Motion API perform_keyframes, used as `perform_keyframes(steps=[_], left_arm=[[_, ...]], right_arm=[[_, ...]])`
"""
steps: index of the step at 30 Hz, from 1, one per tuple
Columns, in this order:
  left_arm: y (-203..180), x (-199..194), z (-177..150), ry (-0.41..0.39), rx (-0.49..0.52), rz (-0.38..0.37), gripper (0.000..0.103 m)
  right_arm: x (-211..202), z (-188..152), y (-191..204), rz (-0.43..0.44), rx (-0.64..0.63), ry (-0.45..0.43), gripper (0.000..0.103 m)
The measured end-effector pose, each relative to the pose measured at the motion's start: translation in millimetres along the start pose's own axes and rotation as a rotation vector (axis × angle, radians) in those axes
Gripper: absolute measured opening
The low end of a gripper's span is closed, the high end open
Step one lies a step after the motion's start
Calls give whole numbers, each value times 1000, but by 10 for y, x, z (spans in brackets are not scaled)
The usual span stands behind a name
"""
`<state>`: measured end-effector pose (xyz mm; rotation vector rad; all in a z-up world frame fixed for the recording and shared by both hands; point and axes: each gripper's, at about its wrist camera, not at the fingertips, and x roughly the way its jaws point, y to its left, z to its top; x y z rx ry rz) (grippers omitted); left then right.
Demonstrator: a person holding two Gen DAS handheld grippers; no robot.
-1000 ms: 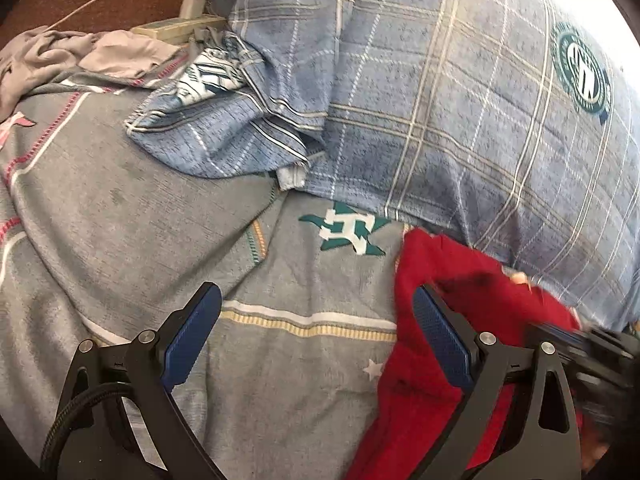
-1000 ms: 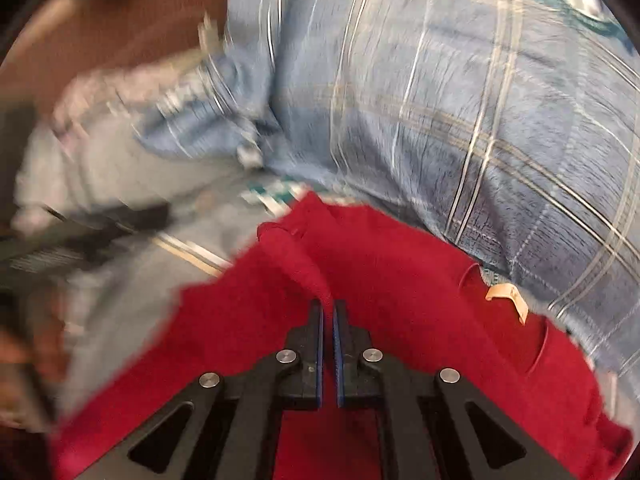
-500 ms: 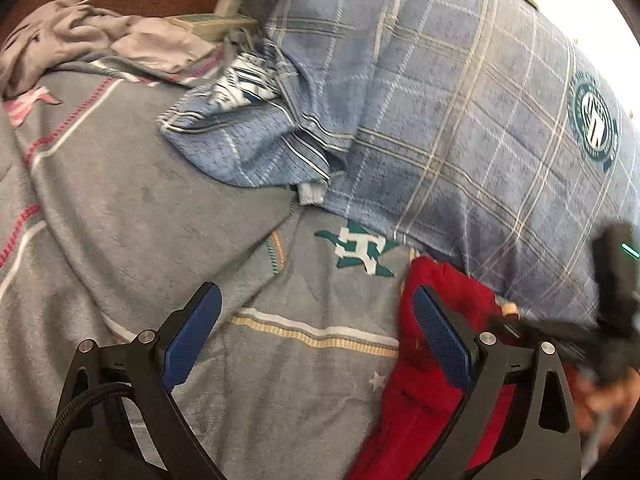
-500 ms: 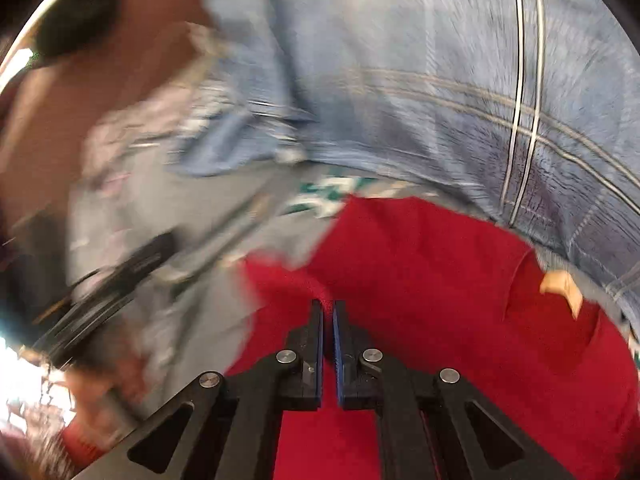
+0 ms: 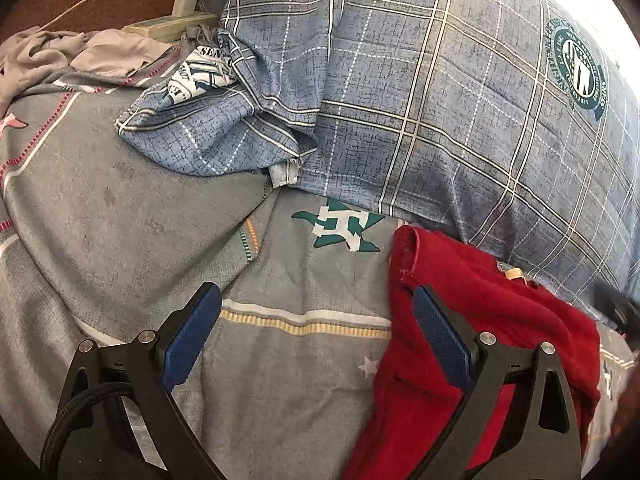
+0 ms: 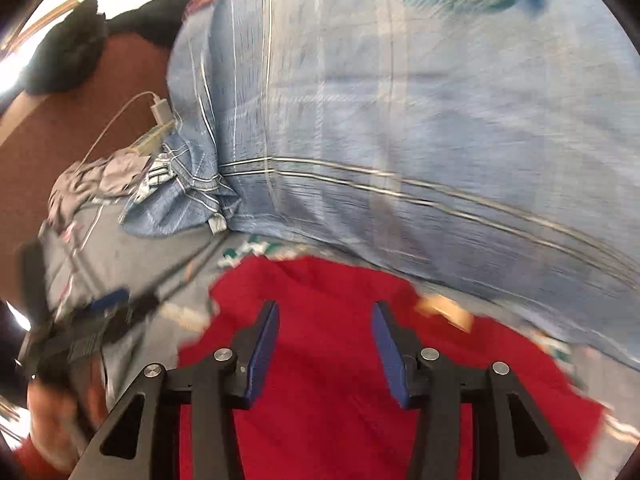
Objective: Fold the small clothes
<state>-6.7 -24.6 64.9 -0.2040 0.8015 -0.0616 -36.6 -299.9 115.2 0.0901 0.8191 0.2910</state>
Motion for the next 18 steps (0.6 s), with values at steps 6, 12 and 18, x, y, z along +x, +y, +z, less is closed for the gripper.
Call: perform_keyframes(steps=[6,12,18], left_arm=[[-26,54,-44,24,-15,-3,97],[-59,63,-61,23,10,9,97],[-75,107,-88,35,21,11,97]], right_arm=[[-450,-724,-256,-217,-69,55,46],[-432,-1111,-318,-346,-152,119,46],[-714,-1314,-520,-399,-119,85,41]])
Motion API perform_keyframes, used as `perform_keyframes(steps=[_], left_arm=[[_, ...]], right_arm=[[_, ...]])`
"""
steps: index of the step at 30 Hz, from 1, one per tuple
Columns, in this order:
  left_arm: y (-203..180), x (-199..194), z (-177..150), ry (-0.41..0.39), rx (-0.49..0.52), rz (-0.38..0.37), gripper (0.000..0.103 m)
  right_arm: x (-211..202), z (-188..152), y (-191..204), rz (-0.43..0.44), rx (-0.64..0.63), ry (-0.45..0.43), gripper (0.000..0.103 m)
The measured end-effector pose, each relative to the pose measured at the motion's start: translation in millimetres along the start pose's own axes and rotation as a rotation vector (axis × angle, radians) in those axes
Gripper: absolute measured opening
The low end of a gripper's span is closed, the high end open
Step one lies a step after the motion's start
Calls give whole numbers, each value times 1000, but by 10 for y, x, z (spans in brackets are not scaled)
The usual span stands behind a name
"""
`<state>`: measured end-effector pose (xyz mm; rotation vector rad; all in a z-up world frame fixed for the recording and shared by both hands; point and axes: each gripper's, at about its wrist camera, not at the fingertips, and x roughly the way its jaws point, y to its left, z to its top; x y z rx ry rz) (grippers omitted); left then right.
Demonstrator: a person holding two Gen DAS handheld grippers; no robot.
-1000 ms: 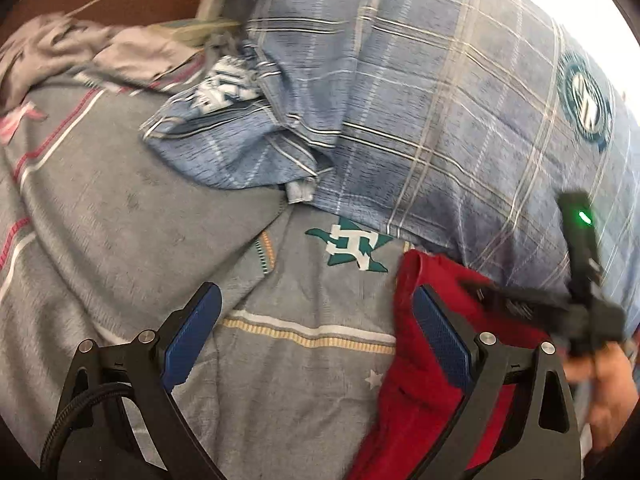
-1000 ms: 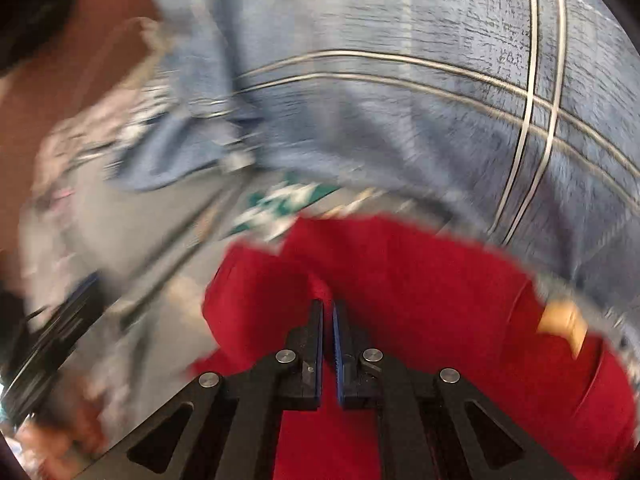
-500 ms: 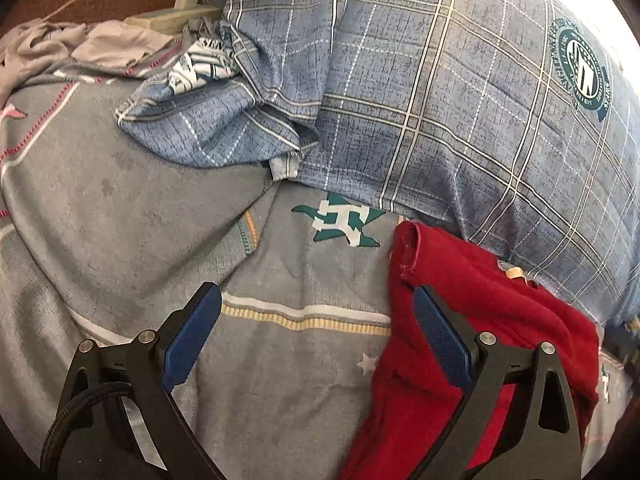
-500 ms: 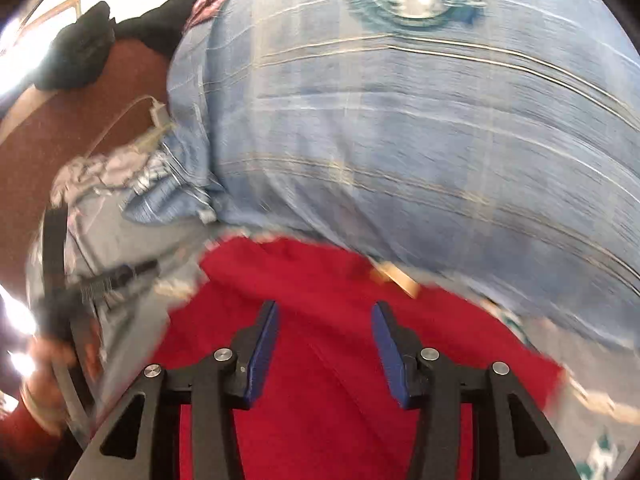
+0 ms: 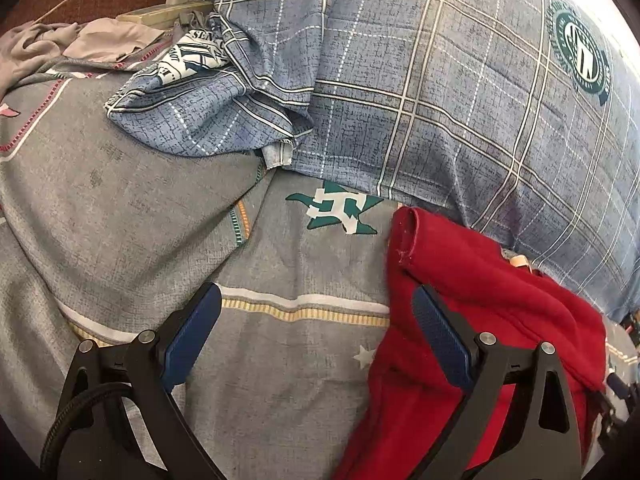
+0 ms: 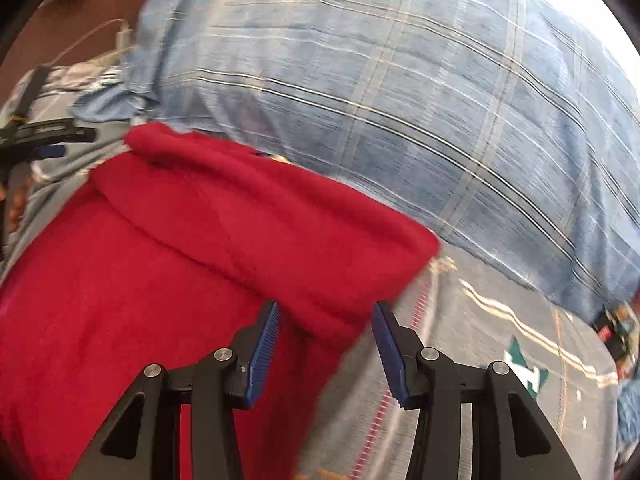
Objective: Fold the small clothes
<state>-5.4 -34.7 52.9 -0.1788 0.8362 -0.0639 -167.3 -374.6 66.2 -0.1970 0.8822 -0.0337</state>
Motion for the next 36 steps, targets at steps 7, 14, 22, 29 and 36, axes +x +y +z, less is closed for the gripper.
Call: perform_keyframes(steps=[7,14,22,29,36], left_arm=[[45,-11,21,-11,-10,8,97],[85,-58,39,-17,-23,5,97],[84,-36,30,-1,-29,14,97],[126,-24,52,2,-36,12,97],[122,-92,70,-17,-38,5,97]], right_arm=[[-175,-34,-92,-9,97,-37,10],[-85,-213,-301,-35,245,58,10],[-336,462,637,195,81,-86,31],[451,1134,1649,300,-119,-64,31],[836,1195,1836,300,-186,1,9]])
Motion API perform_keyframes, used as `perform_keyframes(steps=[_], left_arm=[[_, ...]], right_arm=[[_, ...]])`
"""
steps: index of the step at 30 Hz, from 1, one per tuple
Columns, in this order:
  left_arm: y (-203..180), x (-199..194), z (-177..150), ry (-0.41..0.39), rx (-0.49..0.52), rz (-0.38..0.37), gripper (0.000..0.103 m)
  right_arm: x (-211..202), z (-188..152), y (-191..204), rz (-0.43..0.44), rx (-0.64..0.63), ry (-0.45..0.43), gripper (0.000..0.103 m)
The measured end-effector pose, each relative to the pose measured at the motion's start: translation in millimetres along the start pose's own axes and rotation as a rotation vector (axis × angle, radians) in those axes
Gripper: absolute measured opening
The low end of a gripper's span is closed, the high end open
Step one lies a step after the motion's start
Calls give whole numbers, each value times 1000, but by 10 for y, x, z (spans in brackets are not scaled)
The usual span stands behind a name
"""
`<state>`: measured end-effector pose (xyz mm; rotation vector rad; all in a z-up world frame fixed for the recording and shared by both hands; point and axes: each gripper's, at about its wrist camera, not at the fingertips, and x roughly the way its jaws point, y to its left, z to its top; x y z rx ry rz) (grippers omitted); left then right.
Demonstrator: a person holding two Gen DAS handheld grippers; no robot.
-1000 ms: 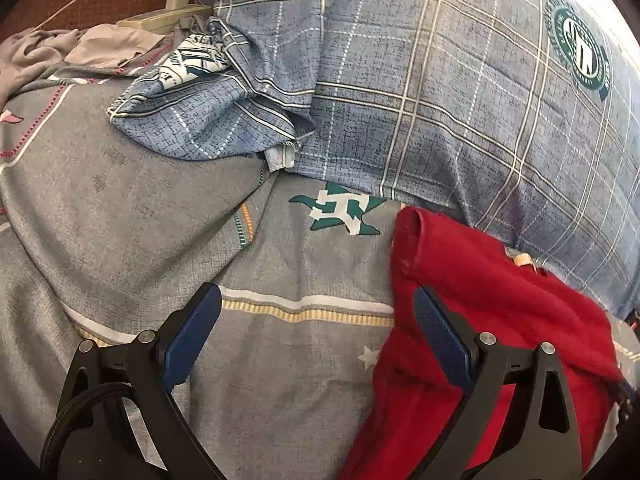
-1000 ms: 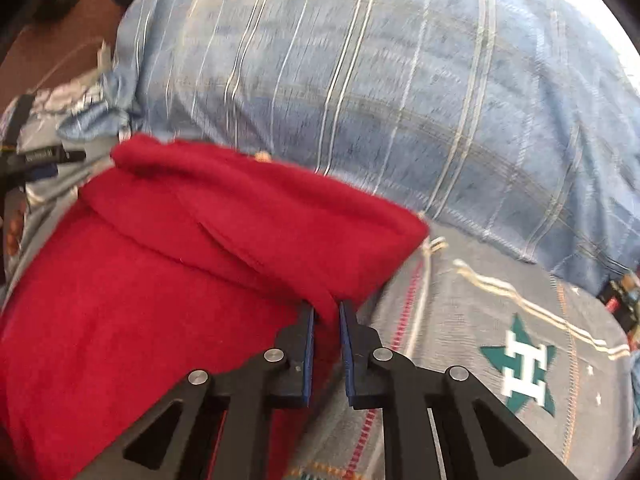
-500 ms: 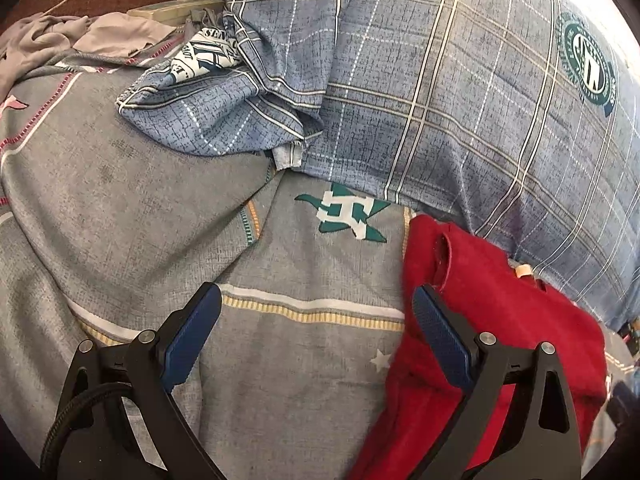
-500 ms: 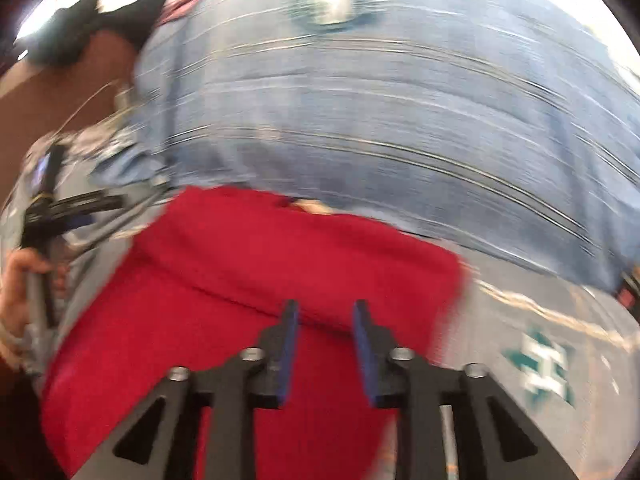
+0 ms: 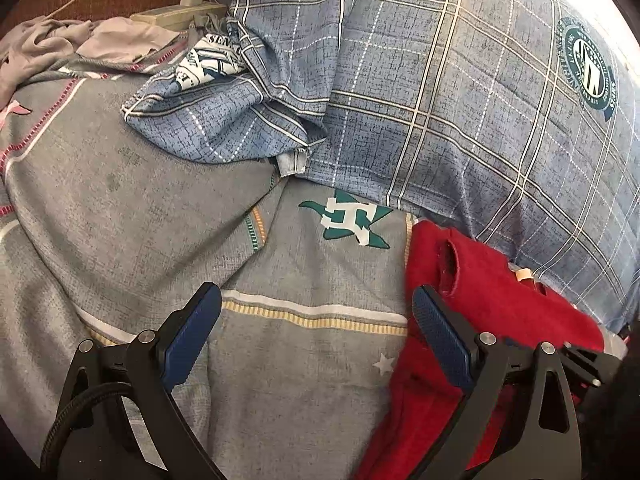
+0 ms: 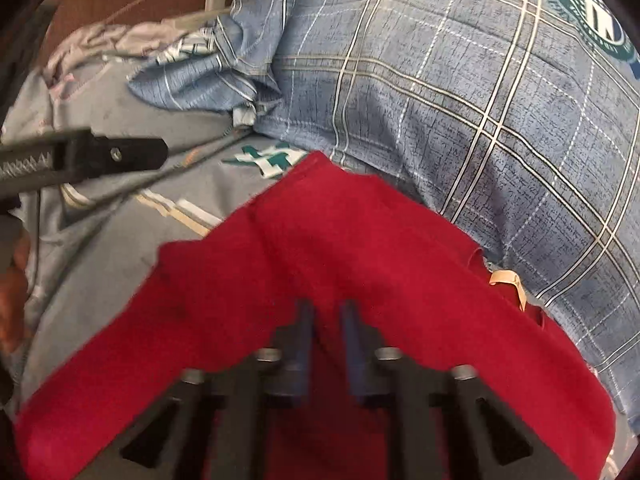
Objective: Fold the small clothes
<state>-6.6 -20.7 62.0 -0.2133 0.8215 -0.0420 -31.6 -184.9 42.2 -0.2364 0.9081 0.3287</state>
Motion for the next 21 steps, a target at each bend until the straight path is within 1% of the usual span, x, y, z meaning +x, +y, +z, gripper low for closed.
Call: perform_keyframes(steps=[1,5,6,8,9,10,11,12,13,14,15,16,17,18,20,21], left_arm=[[-3,-6,2,-3,-1,-2,97],[-19,-7,-8,-5,-4,-6,97],[-28,-2,-14,-4,-2,-6,97],[-59,7,-32,-4,9,-8,97],[-81,6,-43,-4,18,-12,97],[-102,0,-56,-6,27,-18,97],[-119,-7,-63,-9,33,-26,97],[-144,-25,-69,-17,43,-40,97],[-173,-43,-79,-26,51,-53,97],[-197,-50,-88,-30,58,-61,97],[-229,-52,-105,-32,67,-71,97],[-266,-46,-130,-27,80,-81,97],[-293,-36,-151,-22,90,-86,97],[-328,-21,-176,-17,102,-89,97],[-399,22,-219,-11,125,-80,97],[-421,40,-230,-10,131,-75,97]], right_arm=[[-89,0,4,28,5,-8,8],[-394,-27,63,78,8,-67,8],[-393,-32,91,80,11,-68,8],[-267,-78,153,46,11,-49,9],[-190,-92,158,54,20,-24,18],[-93,-125,137,72,46,31,21],[-110,-133,108,79,65,25,24],[-213,-155,54,91,90,2,36],[-335,-185,-26,92,117,-23,45],[-450,-223,-102,77,144,-56,46],[-606,-291,-228,38,185,-102,46],[-704,-342,-326,9,215,-122,46],[-811,-439,-518,-38,266,-136,46],[-843,-500,-633,-67,296,-136,46],[-849,-690,-1002,-161,394,-103,46],[-831,-761,-1126,-184,430,-87,45]])
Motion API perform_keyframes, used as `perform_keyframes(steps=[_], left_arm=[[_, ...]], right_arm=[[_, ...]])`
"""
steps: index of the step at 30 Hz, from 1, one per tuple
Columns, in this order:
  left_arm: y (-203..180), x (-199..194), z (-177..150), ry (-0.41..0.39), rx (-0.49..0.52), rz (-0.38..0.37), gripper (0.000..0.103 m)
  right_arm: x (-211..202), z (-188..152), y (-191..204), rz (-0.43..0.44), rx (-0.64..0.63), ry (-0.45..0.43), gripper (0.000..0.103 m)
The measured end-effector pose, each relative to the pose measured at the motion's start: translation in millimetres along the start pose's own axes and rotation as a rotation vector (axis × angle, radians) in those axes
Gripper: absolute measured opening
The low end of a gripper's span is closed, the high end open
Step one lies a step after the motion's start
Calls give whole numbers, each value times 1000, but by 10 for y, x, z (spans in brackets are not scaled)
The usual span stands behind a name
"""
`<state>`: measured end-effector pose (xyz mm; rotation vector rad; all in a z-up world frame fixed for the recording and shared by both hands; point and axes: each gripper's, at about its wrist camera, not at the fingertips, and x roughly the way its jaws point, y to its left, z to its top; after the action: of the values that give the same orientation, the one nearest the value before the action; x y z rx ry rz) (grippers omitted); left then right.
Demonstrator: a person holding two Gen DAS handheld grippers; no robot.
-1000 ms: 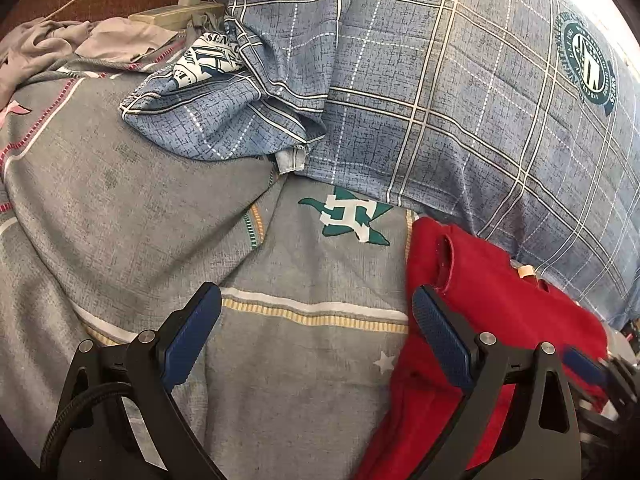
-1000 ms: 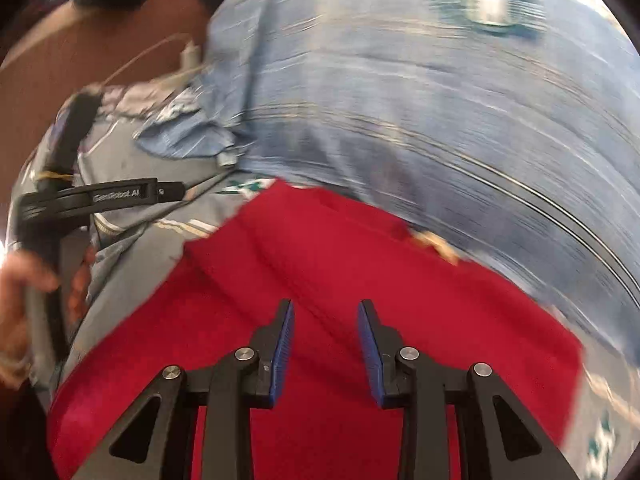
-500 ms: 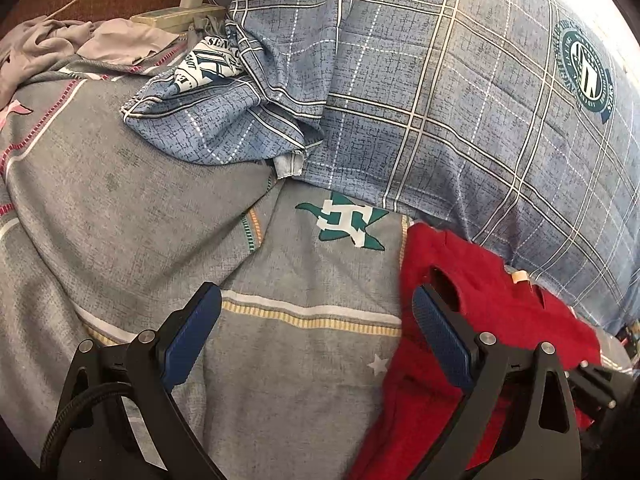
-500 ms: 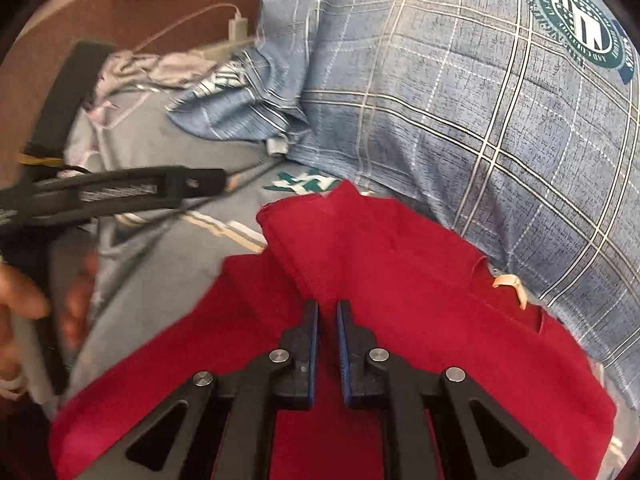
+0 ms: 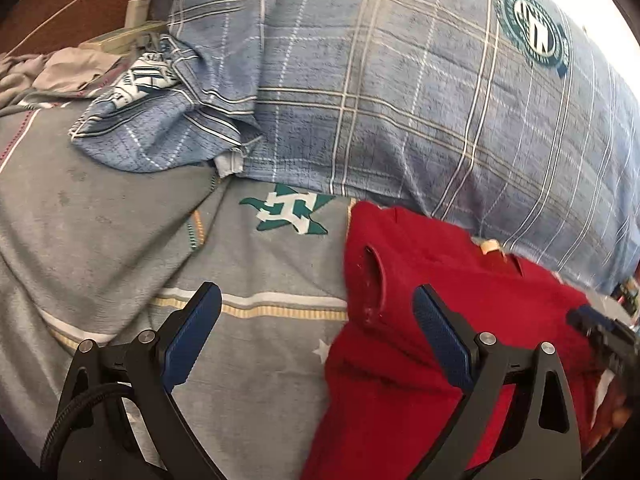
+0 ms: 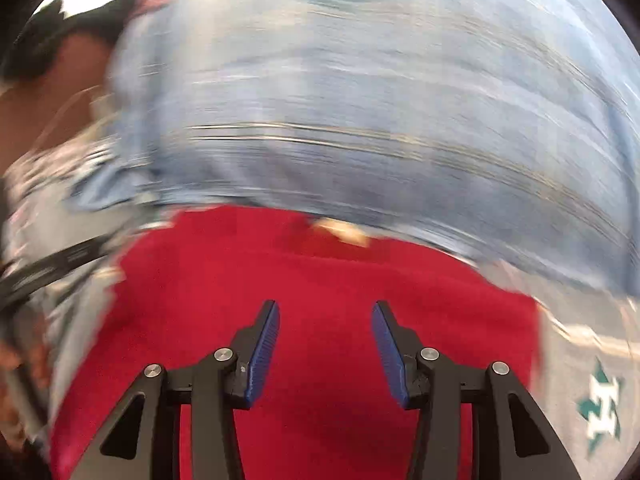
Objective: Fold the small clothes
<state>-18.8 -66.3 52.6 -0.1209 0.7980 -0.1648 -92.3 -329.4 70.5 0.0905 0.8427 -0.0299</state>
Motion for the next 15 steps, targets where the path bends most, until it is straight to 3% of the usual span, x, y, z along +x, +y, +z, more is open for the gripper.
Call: perform_keyframes(steps=[5,7,15], left_arm=[[-119,190,-91,57,54,31,97],[-163,268,-134,79,81,60,97],[-178,328,-199,91,95,80,97]], right_arm=[[198,-147,-748,-161,168,31,30],[255,-172,-921,-118,235,49,29],[79,-171,-832,-157,203,45,32]])
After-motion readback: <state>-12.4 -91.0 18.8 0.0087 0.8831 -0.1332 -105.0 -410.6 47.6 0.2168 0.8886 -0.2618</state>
